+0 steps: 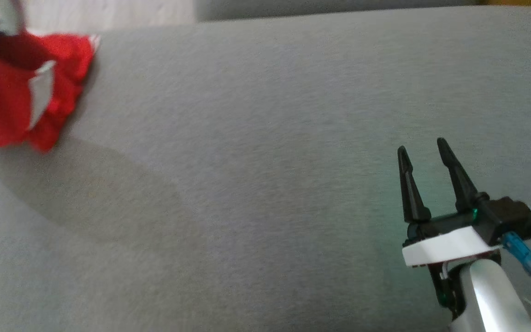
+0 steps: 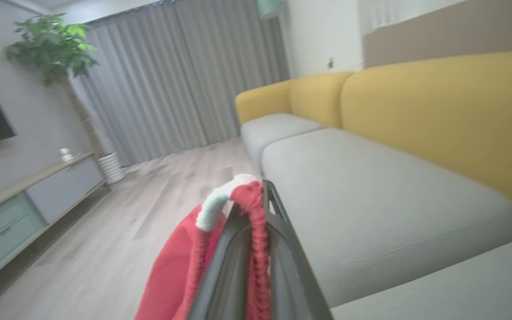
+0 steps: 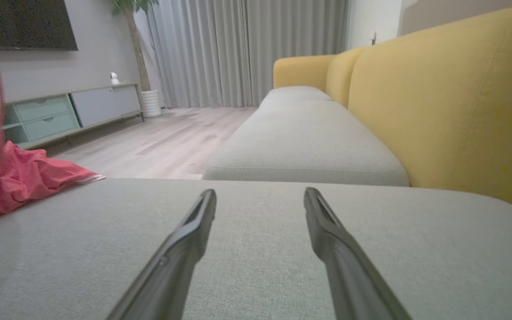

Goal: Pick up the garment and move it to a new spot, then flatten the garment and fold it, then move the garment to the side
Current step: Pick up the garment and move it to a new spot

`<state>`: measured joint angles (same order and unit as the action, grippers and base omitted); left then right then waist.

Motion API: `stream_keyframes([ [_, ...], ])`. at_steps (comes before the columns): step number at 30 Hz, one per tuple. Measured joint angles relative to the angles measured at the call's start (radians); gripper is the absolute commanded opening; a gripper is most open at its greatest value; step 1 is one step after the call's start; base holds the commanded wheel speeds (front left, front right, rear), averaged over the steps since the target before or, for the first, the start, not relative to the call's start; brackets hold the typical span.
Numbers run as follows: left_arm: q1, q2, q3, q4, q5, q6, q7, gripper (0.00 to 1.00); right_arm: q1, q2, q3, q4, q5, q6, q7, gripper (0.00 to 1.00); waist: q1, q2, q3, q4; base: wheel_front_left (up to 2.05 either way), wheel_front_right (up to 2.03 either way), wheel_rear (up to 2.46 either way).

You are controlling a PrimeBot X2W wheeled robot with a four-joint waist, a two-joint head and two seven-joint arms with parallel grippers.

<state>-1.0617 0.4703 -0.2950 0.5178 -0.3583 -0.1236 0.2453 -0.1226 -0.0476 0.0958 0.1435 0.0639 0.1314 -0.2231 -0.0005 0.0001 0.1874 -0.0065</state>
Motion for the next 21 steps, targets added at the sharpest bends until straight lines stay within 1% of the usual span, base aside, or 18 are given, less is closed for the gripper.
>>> stream_keyframes([
  [5,-0.002,-0.103,-0.072,-0.116,-0.067,-0.002,0.027,0.00,0.014,0.000,0.003,0.030,0.030,0.000,-0.013,1.00,0.0003,0.0000,-0.060,-0.087,0.00,0.00,0.00],
  [9,-0.031,-0.175,-0.099,-0.205,-0.133,-0.009,0.035,0.00,0.014,0.000,-0.005,0.032,0.033,0.000,-0.018,1.00,0.0004,0.0000,-0.089,-0.147,0.00,0.00,0.00],
  [13,-0.030,-0.228,-0.126,-0.265,-0.178,-0.008,0.039,0.00,0.014,0.000,-0.014,0.032,0.033,0.000,-0.025,1.00,0.0003,0.0000,-0.094,-0.187,0.00,0.00,0.00],
  [15,-0.014,-0.239,-0.129,-0.275,-0.183,-0.008,0.033,0.00,0.014,0.000,-0.017,0.032,0.033,0.000,-0.025,1.00,0.0003,0.0000,-0.089,-0.191,0.00,0.00,0.00],
  [17,0.050,-0.259,-0.131,-0.288,-0.204,-0.001,0.012,0.00,0.014,0.000,-0.025,0.036,0.033,0.000,-0.025,1.00,0.0006,0.0000,-0.076,-0.194,0.00,0.00,0.00],
  [19,0.159,-0.276,-0.132,-0.290,-0.230,0.015,-0.024,0.00,0.015,0.001,-0.034,0.040,0.033,0.000,-0.025,1.00,0.0006,0.0000,-0.066,-0.195,0.00,0.00,0.00],
  [20,0.291,-0.293,-0.139,-0.280,-0.254,0.020,-0.064,0.00,0.017,0.001,-0.047,0.043,0.033,0.000,-0.025,1.00,0.0006,0.0000,-0.056,-0.193,0.00,0.00,0.00],
  [21,0.357,-0.301,-0.139,-0.265,-0.275,0.022,-0.085,0.00,0.018,0.001,-0.049,0.043,0.033,0.000,-0.026,1.00,0.0006,0.0000,-0.052,-0.192,0.00,0.00,0.00],
])
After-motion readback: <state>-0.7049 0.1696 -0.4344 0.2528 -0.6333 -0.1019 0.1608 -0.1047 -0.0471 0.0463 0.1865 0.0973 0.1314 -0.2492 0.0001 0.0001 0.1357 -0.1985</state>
